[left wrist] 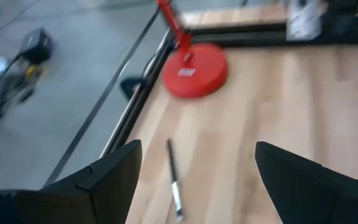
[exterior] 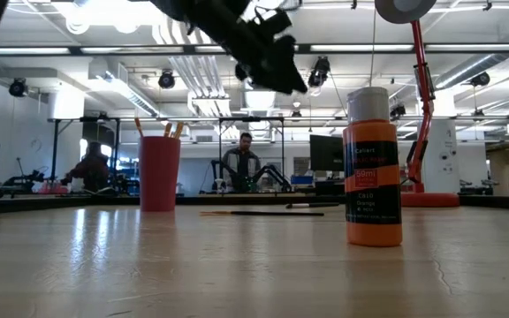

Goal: Pick & Place Paint Supplies
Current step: Put the black paint brush into the pink cup

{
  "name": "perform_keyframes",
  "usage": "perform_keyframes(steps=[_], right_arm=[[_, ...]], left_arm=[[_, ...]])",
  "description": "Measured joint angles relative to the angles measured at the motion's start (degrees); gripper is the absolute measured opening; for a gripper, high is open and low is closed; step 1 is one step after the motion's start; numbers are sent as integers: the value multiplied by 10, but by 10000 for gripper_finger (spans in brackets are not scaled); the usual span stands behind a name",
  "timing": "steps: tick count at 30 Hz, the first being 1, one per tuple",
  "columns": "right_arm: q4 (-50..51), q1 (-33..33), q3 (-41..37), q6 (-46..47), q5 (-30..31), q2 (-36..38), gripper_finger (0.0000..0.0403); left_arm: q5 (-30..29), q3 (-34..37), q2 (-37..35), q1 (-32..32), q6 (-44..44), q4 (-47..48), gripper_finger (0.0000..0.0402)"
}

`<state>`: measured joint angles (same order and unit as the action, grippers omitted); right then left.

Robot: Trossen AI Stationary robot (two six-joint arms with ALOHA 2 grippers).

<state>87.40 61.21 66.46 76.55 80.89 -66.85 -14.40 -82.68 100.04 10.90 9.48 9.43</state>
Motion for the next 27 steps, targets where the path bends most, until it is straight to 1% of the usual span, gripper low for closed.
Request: perform_keyframes(steps=[4, 7, 10, 13, 16, 22, 25, 27], right_arm=[[-1, 0, -1, 0, -2, 0, 74], [-1, 0, -2, 0, -4, 0, 69], [-1, 0, -2, 0, -4, 0, 69], [-1, 0, -2, 0, -4, 0, 79], [0, 0, -2, 0, -2, 3, 93], [1, -11, -2, 3, 1, 9, 117], [1, -19, -2, 5, 1, 9, 126], [1, -24, -2, 5, 1, 9, 132]], left_arm=[[-45, -27, 45, 14, -20, 46, 318], [-72, -33, 67, 21, -34, 61, 318], [-76, -27, 78, 26, -37, 59, 318], [-75, -21, 88, 29, -39, 54, 318], [-70, -18, 100, 36, -40, 45, 318], [-22, -17, 127, 60, -36, 40, 318], [-4, -17, 130, 72, -34, 38, 318], [19, -17, 130, 82, -42, 37, 318]])
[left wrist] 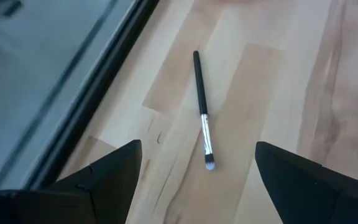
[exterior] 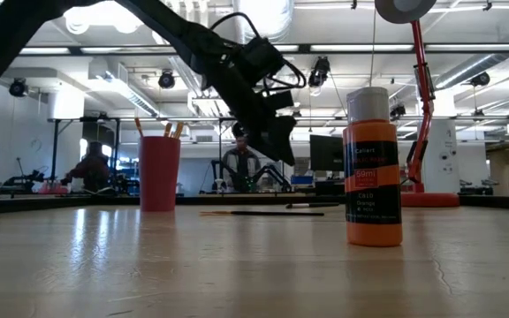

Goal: Pick & Place Paint Supplies
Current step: Put the black paint brush into the pink cup

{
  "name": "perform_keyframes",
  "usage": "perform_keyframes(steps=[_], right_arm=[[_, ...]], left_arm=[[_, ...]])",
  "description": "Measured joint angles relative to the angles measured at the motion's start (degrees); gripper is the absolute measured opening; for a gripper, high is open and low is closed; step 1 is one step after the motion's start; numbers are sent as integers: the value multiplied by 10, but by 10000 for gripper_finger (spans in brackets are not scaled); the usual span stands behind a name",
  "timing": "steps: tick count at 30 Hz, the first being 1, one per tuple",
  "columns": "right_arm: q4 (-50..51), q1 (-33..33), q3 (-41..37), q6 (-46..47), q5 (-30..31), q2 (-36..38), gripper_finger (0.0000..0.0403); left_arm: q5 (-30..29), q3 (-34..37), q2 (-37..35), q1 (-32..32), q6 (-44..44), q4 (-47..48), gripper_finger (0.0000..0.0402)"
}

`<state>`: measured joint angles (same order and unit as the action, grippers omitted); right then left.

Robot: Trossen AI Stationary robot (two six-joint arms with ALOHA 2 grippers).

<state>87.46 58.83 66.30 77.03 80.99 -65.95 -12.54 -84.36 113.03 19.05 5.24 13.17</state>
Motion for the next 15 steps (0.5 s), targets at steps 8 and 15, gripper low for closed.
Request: perform_keyframes(steps=[8, 15], right_arm=[[0, -16, 0, -1, 0, 0, 147], [0, -21, 0, -1, 0, 0, 159]], left_arm=[[55, 1, 7, 26, -52, 0, 317], [86, 1, 46, 27, -70, 3, 294]])
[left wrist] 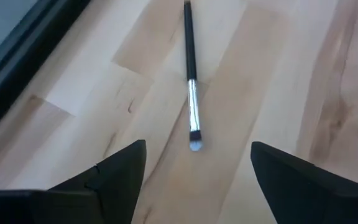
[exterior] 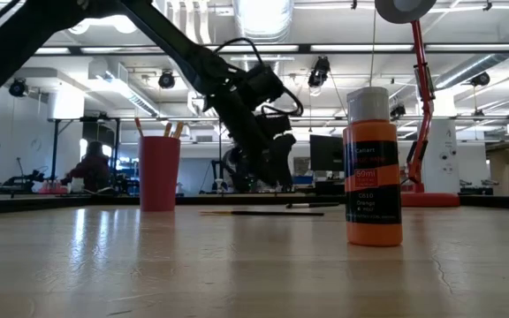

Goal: Pick & Place Paint Supplies
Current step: Put the black paint brush into the pink cup

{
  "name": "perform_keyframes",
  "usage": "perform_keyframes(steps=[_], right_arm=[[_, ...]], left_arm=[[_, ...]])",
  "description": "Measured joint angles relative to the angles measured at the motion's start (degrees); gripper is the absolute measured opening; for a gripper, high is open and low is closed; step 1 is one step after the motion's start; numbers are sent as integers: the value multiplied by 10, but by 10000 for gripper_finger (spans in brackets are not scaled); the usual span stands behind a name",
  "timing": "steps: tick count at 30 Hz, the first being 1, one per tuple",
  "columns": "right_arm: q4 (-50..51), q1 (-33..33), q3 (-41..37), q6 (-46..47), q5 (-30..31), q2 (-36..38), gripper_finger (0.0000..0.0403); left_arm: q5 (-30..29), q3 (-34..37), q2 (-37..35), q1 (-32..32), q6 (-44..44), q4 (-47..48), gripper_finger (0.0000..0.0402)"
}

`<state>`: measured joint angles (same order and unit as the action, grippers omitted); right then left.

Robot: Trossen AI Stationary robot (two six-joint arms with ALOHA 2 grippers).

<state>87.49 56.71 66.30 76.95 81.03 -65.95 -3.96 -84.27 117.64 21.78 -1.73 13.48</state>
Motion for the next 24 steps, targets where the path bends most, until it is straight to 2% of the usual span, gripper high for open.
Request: perform_keyframes(steps=[5, 8, 12, 15, 19, 24], right_arm=[[0, 0, 0, 9, -1, 0, 166], [-1, -10, 0, 40, -10, 1, 166], [-3, -67, 0, 36, -105, 2, 160], [-35, -119, 0, -42, -139, 2, 152], [-115, -191, 0, -204, -153, 2, 140], [-228, -289, -3, -399, -242, 2, 124]], left_arm=[[0, -4, 15, 0, -2, -16, 285], [20, -7, 6, 0, 13, 18, 284], [26, -7, -62, 0, 17, 80, 284], [27, 7, -129, -2, 16, 93, 284], [27, 37, -218, -11, 12, 93, 284], [28, 84, -328, -18, 1, 71, 284]])
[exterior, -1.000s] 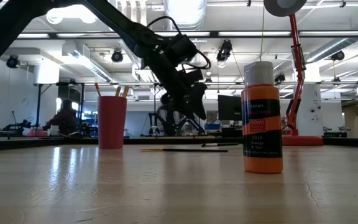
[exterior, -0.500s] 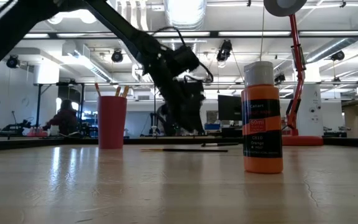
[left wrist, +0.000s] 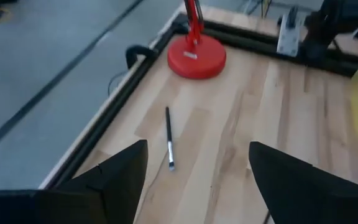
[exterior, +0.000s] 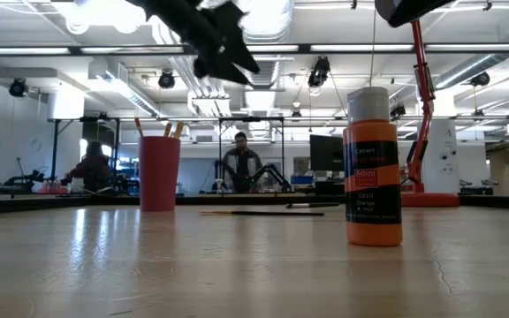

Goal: Pick & Place Paint Supplies
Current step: Put the black paint brush into the pink cup

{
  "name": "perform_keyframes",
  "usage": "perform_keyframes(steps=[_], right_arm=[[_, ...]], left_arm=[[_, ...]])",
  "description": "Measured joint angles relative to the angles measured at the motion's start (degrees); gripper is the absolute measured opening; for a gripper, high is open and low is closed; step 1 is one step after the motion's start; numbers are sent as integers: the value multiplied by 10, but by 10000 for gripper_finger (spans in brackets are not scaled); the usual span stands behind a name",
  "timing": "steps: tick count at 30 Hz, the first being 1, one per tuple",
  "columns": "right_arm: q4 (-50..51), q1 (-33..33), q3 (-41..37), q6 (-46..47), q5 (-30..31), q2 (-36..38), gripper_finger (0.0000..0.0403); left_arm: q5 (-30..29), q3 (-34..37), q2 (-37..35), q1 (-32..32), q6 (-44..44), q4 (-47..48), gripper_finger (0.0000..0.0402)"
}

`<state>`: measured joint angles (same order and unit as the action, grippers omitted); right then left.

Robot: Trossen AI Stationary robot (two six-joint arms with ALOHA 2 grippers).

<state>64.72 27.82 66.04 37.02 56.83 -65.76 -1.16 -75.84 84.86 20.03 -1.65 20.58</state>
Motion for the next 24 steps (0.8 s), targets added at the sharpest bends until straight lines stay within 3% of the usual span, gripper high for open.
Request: perform_keyframes(steps=[6, 11, 19, 24], right_arm=[[-132, -111, -12, -196, -133, 0, 118], [-247, -192, -35, -310, -234, -5, 135], [-278, -281, -30, -432, -267, -76, 165], [-276, -332, -14, -488, -322, -147, 171]], left_arm=[[0, 60, -113, -4, -22, -25, 284], [-2, 101, -179, -4, -27, -32, 284], [-2, 126, -243, -4, -31, -31, 284], [-2, 126, -253, -4, -31, -30, 284]])
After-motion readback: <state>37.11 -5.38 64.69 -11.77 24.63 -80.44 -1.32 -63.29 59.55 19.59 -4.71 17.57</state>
